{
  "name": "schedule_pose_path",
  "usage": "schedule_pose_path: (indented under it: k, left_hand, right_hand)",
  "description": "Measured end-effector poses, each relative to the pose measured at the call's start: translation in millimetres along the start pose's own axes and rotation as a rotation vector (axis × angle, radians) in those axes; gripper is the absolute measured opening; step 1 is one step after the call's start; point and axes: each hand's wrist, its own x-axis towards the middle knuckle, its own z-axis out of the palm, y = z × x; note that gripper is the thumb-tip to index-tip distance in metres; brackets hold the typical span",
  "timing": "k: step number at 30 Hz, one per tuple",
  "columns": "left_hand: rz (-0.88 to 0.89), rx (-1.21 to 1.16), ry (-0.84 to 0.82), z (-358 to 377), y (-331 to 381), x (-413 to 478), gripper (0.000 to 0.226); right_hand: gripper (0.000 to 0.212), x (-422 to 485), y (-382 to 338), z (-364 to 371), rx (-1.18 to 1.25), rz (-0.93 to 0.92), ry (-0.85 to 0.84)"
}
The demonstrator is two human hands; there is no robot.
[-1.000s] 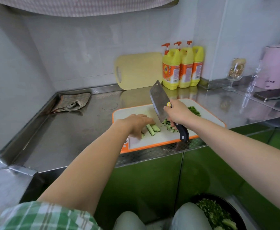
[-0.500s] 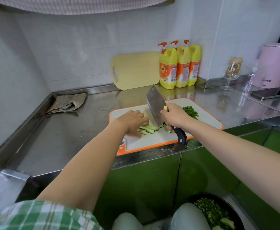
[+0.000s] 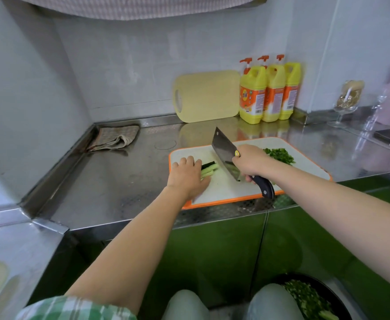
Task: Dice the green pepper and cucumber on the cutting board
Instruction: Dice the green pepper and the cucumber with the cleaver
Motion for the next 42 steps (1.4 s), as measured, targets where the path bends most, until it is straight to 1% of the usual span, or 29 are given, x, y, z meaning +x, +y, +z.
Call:
schedule_pose_path:
  k: [1,3,7,10,13,15,16,18,20,22,24,26,28,30,32,34,36,38,40,42]
  left_hand:
    - [-0.005,-0.033,-0.001,2,0,-1,0.064]
    - [0.014,-0.073,-0.033,5,1,-3,0.071]
    - [0.024,-0.204,-0.165,9,-2,-1,0.063]
    - [0.046,-0.179,-0.162,7,-5,4,0.056]
    - [0.050,-0.190,-0.155,7,-3,8,0.055]
    - [0.092,-0.204,-0.200,8,0,9,0.052]
    - [0.116,-0.193,-0.201,7,0,9,0.051]
    - [0.150,-0.153,-0.165,5,-1,7,0.051]
    - [0.129,-0.163,-0.109,3,-3,1,0.052]
    - [0.066,-0.250,-0.072,4,-3,-6,0.055]
    - [0.044,-0.304,-0.132,5,-1,-9,0.059]
    - [0.066,-0.295,-0.201,6,1,-9,0.058]
    - [0.047,-0.289,-0.166,7,1,-7,0.056]
    - [-0.051,-0.285,-0.123,8,3,-7,0.059]
    - [-0.113,-0.315,-0.149,9,5,-6,0.061]
    - [-0.071,-0.351,-0.182,11,6,-5,0.058]
    - [-0.035,-0.372,-0.186,10,4,-4,0.057]
    - [-0.020,-0.362,-0.196,9,3,-3,0.058]
    - [-0.019,-0.315,-0.200,8,3,-4,0.062]
    - [-0.027,-0.278,-0.145,5,4,-5,0.063]
  right_hand:
    - [0.021,-1,-1,1,-0.011,0.010,-0.025]
    - [0.023,-3,-1,3,-0.019,0.024,-0.056]
    - [0.023,-7,-3,4,-0.011,0.044,-0.066]
    - [0.024,-7,-1,1,-0.008,0.048,-0.055]
    - [0.019,-5,4,0,0.022,0.023,-0.027]
    - [0.026,-4,5,1,0.017,-0.013,0.013]
    - [0.029,-4,5,2,0.008,-0.024,0.027]
    - [0.028,-3,5,2,0.022,-0.017,0.024]
    - [0.020,-2,4,2,0.044,0.029,-0.013]
    - [0.020,-1,2,1,0.033,0.069,-0.060]
    - [0.023,0,2,0,0.026,0.055,-0.069]
    - [0.022,0,2,1,0.014,0.038,-0.071]
    - [0.018,0,4,2,0.016,0.022,-0.061]
    - [0.015,-3,4,2,0.007,0.020,-0.048]
    - [0.018,-5,4,1,-0.021,0.011,-0.016]
    - [0.020,-10,1,1,-0.072,0.012,-0.027]
    - [0.013,-14,-3,1,-0.122,0.043,-0.077]
    - [0.022,-16,-4,2,-0.129,0.049,-0.110]
    - [0.022,-15,-4,0,-0.167,0.044,-0.107]
    - [0.021,-10,-2,-5,-0.176,0.048,-0.072]
